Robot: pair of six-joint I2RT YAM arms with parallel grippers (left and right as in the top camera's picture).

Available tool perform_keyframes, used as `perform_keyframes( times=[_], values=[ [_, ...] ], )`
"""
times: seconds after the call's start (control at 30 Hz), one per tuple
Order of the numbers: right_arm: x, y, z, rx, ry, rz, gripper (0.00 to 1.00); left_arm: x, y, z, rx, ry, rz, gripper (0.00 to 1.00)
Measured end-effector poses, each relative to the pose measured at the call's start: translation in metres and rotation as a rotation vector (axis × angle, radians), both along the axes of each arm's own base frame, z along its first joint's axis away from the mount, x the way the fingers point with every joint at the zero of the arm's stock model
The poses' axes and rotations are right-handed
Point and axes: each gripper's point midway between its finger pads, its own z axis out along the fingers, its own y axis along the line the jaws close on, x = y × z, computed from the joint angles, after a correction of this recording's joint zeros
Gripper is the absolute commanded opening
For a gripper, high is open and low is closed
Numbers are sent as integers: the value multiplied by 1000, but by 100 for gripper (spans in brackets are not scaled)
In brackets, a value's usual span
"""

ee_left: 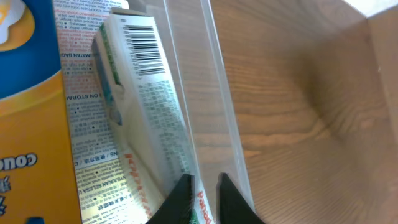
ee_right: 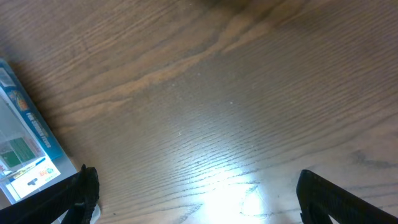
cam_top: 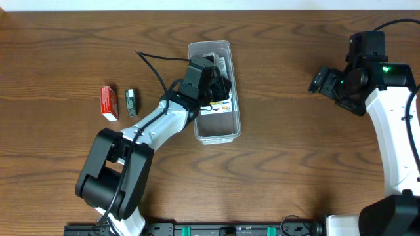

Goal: Pack container
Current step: 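Lower white-green box into the container beside the other boxes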

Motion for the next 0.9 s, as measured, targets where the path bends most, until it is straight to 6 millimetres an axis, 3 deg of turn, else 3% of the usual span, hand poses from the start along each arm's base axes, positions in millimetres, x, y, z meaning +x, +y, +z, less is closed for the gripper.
perform_keyframes(
  times=[0.73,0.9],
  values=[
    [0,0,0,0,0,0,99,-2,5,-4,26,26,10,6],
    [0,0,0,0,0,0,99,-5,17,-2,60,46,43,6]
  ],
)
